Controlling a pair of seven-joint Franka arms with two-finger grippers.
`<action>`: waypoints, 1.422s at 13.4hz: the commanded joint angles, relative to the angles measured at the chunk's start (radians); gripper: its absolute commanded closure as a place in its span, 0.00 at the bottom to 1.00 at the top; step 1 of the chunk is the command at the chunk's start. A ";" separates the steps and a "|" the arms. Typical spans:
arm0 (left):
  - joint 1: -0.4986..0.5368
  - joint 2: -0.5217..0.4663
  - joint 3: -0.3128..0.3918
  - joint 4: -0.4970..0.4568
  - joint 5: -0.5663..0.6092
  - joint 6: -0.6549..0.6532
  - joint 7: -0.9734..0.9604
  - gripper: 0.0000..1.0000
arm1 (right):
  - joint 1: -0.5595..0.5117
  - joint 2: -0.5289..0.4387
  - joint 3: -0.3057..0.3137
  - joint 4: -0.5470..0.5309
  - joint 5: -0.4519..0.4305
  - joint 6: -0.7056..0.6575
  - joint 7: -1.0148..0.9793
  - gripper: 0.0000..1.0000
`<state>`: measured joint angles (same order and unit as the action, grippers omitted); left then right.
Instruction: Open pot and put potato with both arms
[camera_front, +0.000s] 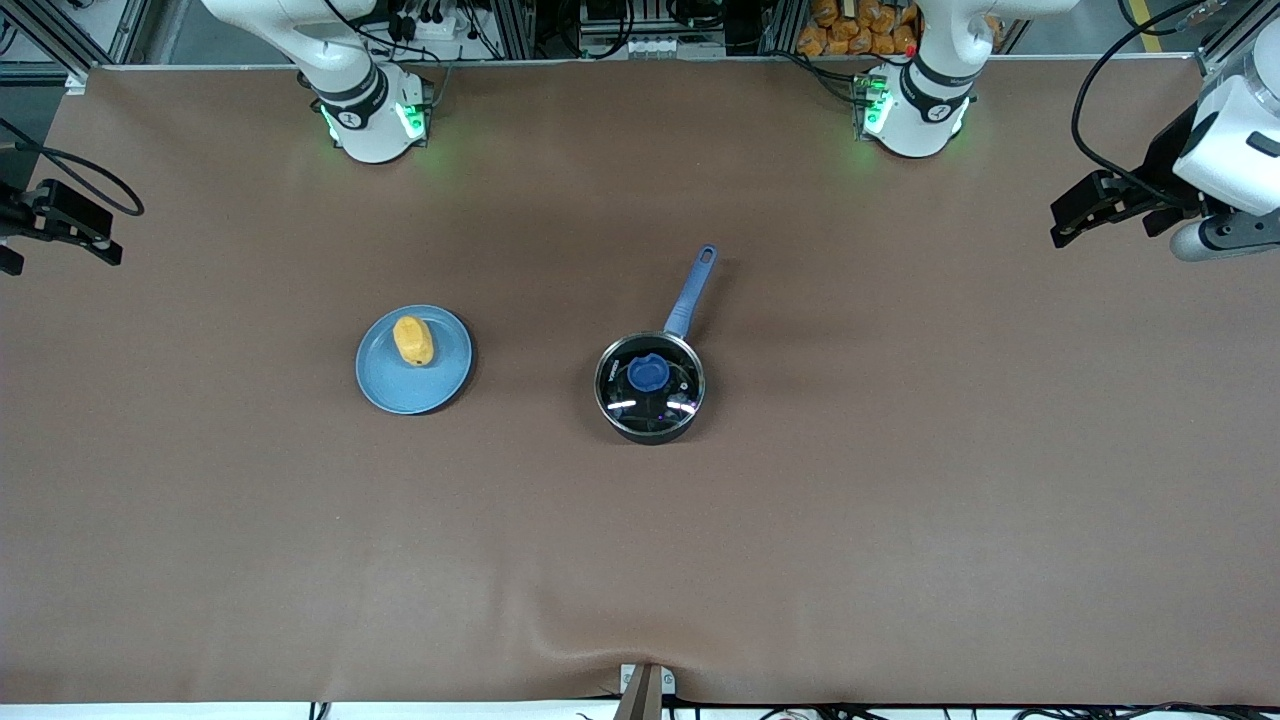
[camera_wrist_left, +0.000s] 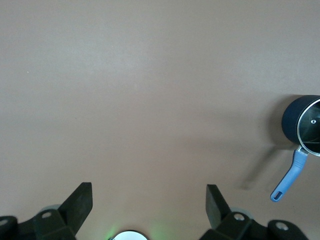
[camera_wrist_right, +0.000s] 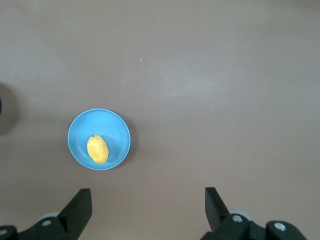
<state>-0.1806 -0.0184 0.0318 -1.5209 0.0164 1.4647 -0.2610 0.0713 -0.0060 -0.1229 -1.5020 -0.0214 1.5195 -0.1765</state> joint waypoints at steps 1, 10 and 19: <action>0.006 0.003 -0.004 -0.002 0.013 0.003 0.020 0.00 | -0.012 -0.006 0.011 0.011 0.011 -0.018 0.005 0.00; 0.016 0.003 -0.007 -0.045 0.013 0.071 0.028 0.00 | -0.010 -0.005 0.012 0.005 0.011 -0.019 0.003 0.00; 0.015 -0.003 -0.012 -0.071 0.013 0.086 0.028 0.00 | 0.028 -0.005 0.012 0.000 0.009 -0.021 0.005 0.00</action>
<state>-0.1711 -0.0098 0.0265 -1.5765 0.0164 1.5388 -0.2556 0.0921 -0.0058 -0.1079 -1.5028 -0.0203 1.5085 -0.1765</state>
